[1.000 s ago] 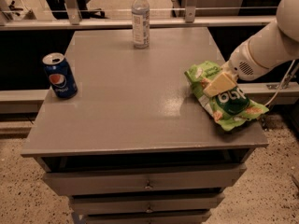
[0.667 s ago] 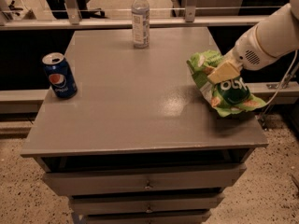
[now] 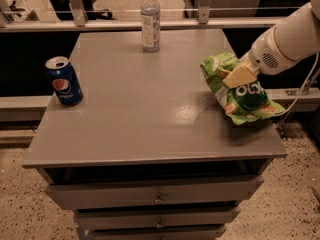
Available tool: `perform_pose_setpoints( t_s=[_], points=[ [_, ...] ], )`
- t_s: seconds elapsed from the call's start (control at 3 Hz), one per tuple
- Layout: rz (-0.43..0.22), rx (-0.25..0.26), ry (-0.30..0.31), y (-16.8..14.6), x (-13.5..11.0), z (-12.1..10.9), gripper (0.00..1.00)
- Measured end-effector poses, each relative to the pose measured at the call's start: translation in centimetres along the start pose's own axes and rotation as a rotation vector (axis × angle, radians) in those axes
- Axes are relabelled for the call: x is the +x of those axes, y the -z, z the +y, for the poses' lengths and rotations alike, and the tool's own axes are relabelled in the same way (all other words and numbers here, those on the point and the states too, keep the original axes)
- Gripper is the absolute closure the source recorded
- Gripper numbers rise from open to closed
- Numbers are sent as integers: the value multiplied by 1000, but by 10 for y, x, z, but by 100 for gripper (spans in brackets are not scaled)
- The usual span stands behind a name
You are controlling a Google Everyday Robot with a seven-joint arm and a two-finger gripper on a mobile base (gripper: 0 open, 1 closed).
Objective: Move green rice chip bag near blue plastic bottle
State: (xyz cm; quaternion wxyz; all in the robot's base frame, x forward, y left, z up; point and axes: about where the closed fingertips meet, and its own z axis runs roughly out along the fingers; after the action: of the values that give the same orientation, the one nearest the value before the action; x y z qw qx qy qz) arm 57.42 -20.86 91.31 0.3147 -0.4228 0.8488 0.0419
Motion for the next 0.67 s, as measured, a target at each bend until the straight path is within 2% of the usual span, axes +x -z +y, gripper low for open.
perform_pose_setpoints(
  t_s=[0.33, 0.67],
  points=[
    [-30, 2, 38, -21, -17, -9, 100],
    [-77, 14, 131, -51, -51, -30, 100]
  ],
)
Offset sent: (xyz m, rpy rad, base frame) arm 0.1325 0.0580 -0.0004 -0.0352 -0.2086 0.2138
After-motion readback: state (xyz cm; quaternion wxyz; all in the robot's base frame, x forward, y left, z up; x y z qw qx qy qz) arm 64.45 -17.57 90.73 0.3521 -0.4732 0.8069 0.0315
